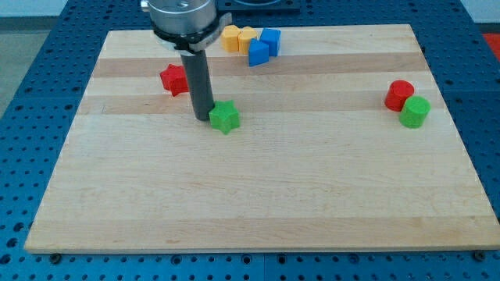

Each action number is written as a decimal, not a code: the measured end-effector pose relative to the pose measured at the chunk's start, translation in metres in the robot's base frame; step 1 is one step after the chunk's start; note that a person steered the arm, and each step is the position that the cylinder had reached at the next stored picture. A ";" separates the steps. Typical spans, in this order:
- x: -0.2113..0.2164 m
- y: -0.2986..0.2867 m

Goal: Push green star closer to green circle

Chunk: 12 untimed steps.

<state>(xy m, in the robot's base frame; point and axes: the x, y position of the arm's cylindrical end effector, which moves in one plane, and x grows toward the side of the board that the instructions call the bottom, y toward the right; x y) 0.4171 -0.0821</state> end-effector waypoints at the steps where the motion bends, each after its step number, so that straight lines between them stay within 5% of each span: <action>1: 0.015 0.014; 8: 0.023 0.197; 12: 0.021 0.243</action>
<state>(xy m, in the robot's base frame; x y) 0.4379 0.1611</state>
